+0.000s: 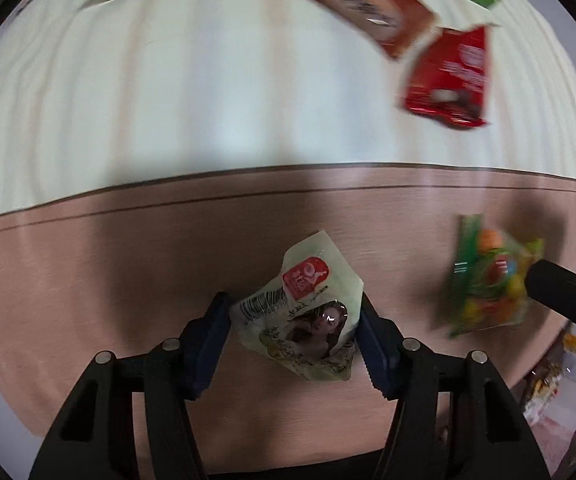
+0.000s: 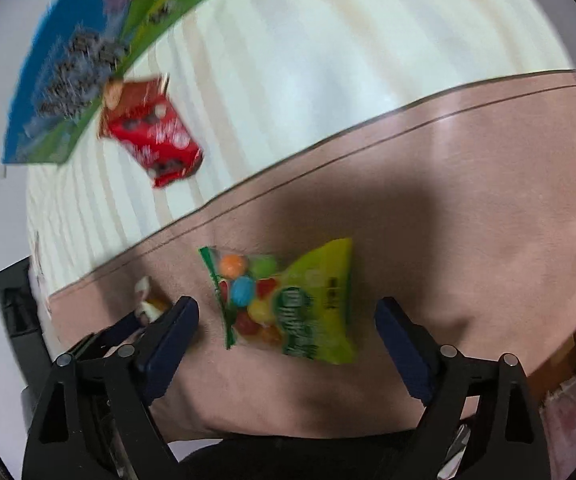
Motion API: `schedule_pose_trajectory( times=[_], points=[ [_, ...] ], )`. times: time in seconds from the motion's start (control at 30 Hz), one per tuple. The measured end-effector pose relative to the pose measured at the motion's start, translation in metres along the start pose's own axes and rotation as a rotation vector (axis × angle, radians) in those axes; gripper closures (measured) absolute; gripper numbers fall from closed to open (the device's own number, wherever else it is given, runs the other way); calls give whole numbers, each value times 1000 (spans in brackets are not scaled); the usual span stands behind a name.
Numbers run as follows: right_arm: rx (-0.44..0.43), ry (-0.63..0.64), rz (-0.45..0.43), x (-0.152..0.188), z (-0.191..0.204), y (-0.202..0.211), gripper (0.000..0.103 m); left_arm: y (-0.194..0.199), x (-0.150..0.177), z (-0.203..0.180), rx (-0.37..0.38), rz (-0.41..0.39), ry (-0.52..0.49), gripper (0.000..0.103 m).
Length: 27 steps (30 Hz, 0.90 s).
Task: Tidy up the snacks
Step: 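Grasp the white cake pack with the left tool while the right tool grasps the candy bag, then carry both packs into the box and open both tools to release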
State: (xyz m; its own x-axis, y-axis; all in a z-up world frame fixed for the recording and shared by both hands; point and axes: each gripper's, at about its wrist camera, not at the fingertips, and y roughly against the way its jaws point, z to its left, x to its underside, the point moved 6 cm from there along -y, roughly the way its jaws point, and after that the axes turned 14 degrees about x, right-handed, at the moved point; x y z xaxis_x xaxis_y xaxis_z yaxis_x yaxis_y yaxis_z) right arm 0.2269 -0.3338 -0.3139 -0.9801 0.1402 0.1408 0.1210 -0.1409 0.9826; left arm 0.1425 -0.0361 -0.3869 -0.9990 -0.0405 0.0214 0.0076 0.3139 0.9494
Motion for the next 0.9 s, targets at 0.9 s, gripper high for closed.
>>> schedule_pose_trajectory(
  times=[0.9],
  points=[
    [7, 105, -147, 1, 14, 39, 44, 42, -18, 10, 55, -69, 32, 45]
  ],
)
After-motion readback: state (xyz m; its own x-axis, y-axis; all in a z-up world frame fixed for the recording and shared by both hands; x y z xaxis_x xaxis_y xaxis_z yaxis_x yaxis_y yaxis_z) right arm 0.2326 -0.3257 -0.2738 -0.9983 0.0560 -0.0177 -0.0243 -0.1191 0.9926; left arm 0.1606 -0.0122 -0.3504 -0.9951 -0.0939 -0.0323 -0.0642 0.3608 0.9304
